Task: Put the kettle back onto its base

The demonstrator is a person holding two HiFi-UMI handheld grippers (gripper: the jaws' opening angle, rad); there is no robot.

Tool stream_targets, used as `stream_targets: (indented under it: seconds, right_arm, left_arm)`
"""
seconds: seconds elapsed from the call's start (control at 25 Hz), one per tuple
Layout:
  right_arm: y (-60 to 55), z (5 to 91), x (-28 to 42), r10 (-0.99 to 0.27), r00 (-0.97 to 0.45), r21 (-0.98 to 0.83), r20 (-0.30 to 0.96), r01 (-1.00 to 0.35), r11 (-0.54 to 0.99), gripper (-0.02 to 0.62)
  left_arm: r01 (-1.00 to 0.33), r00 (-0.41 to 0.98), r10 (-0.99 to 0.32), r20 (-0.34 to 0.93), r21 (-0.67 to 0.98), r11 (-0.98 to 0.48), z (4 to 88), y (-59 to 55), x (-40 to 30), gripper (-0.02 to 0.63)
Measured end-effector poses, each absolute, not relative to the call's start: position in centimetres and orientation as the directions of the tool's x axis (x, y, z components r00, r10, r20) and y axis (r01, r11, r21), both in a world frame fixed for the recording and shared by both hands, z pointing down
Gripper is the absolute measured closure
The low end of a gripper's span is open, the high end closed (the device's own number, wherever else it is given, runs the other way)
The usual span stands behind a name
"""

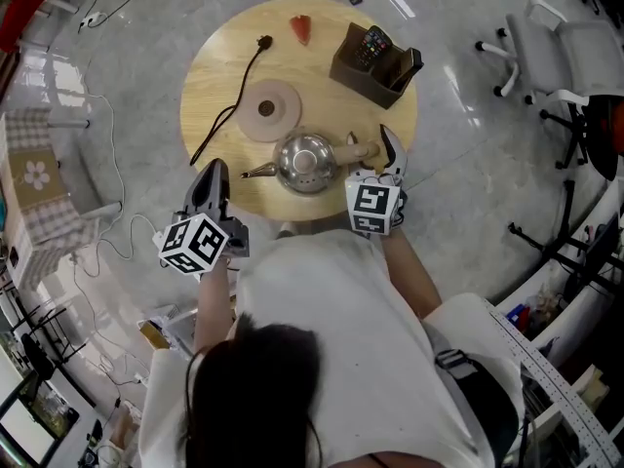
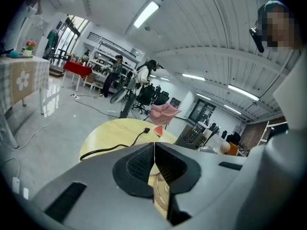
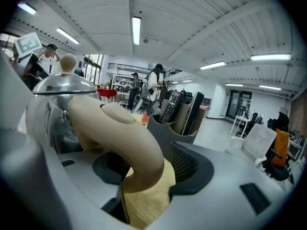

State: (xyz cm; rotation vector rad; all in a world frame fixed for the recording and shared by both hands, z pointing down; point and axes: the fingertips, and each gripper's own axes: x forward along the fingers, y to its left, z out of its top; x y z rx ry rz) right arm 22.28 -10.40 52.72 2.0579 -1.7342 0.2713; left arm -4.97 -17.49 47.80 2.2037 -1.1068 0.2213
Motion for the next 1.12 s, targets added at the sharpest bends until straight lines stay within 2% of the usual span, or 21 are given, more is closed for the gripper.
stream_targets:
  seconds: [0.4, 0.8, 1.12]
  right_arm:
    - [-11.2, 53.0, 22.2, -0.902, 0.159, 0.226, 0.402, -0.972, -0.07, 0.358]
    - [-11.5, 53.3, 21.3, -0.91, 0.115, 0.23, 0.399, -0.973, -0.021, 0.486]
    - [-11.6, 53.3, 21.1, -0.908, 0.107, 0.23, 0.404, -0.973, -0.013, 0.491]
  left_arm:
    - [-0.785, 0.606, -0.663, 0.44, 0.464, -0.41, 48.3, -16.8, -5.1, 0.578]
    - [-0.804, 0.571, -0.698, 0.431, 0.467, -0.369, 48.2, -16.6, -6.0, 0.578]
    - [-0.815, 0.553, -0.7, 0.452, 0.469, -0.34, 49.0, -16.0, -6.4, 0.578]
